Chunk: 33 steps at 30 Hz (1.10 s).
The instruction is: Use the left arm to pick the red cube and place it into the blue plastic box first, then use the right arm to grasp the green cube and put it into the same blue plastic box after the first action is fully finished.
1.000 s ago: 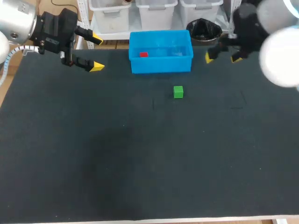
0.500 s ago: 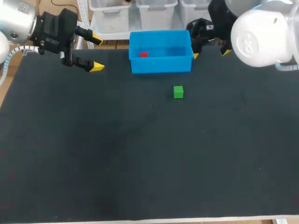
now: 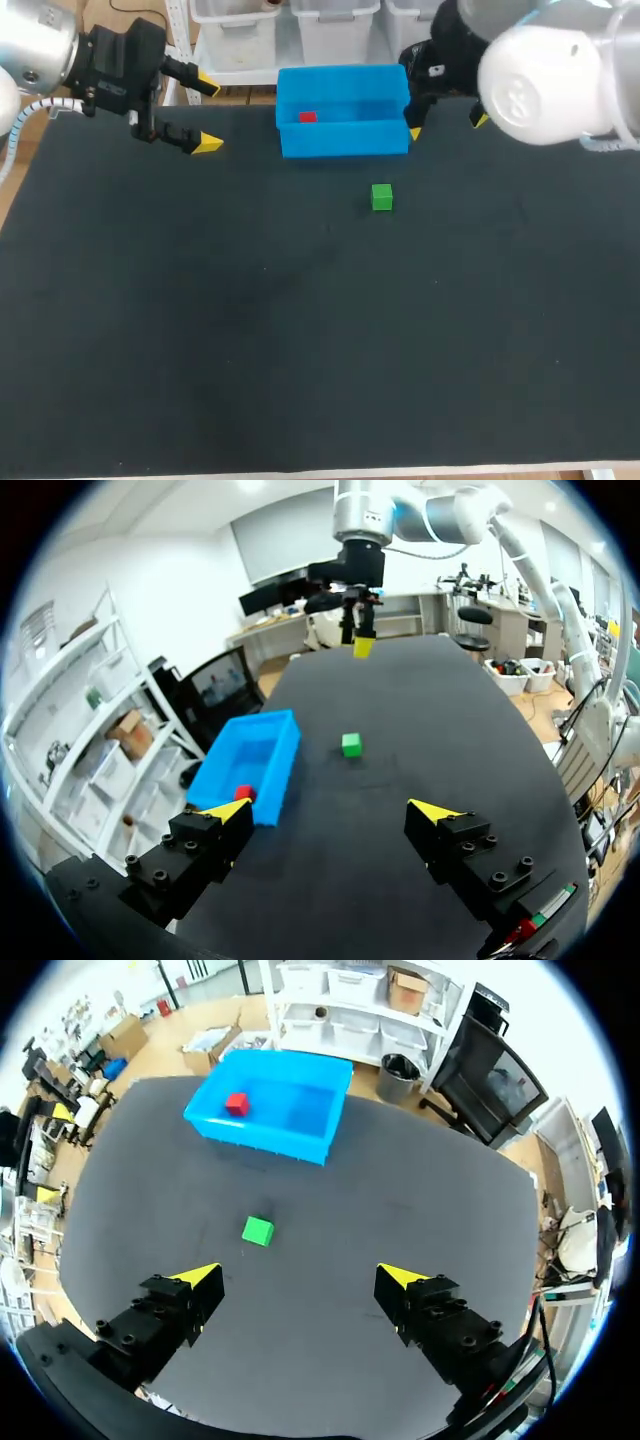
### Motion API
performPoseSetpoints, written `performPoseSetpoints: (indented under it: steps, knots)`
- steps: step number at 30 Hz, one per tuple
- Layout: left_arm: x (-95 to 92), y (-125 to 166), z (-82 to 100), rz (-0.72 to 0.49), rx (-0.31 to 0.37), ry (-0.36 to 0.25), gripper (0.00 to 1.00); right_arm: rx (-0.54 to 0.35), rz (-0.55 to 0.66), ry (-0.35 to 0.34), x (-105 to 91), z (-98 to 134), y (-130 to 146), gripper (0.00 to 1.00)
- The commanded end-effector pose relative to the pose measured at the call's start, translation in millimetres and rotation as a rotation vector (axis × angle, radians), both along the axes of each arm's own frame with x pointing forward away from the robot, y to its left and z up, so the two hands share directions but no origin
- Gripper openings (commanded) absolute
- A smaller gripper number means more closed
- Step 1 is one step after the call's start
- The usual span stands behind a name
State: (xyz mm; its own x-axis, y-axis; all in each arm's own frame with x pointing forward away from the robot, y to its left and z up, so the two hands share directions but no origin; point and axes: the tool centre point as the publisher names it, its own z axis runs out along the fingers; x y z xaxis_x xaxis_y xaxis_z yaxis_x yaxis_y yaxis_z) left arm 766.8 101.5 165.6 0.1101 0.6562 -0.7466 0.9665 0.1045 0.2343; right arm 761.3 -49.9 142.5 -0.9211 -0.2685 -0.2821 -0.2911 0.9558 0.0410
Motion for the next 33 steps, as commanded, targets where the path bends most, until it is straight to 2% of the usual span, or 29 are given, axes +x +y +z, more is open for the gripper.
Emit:
performPoseSetpoints:
  steps: [1,7,14,23,29,33]
  knots:
    - [0.5,1,-0.9,-0.003,-0.003,-0.004,1.0,-0.069,-0.007,0.08,11.4,1,11,1.0]
    - [0.5,1,-0.9,-0.003,-0.003,-0.004,1.0,-0.112,-0.075,0.178,13.7,-2,16,1.0]
    - [0.5,1,-0.9,-0.003,-0.003,-0.004,1.0,-0.115,-0.126,0.238,19.5,-1,32,1.0]
    - [0.5,1,-0.9,-0.003,-0.003,-0.004,1.0,-0.093,-0.147,0.241,27.5,6,53,1.0]
    - [0.5,1,-0.9,-0.003,-0.003,-0.004,1.0,-0.102,-0.145,0.279,23.4,8,66,1.0]
    - [0.5,1,-0.9,-0.003,-0.003,-0.004,1.0,-0.102,-0.145,0.279,23.4,8,66,1.0]
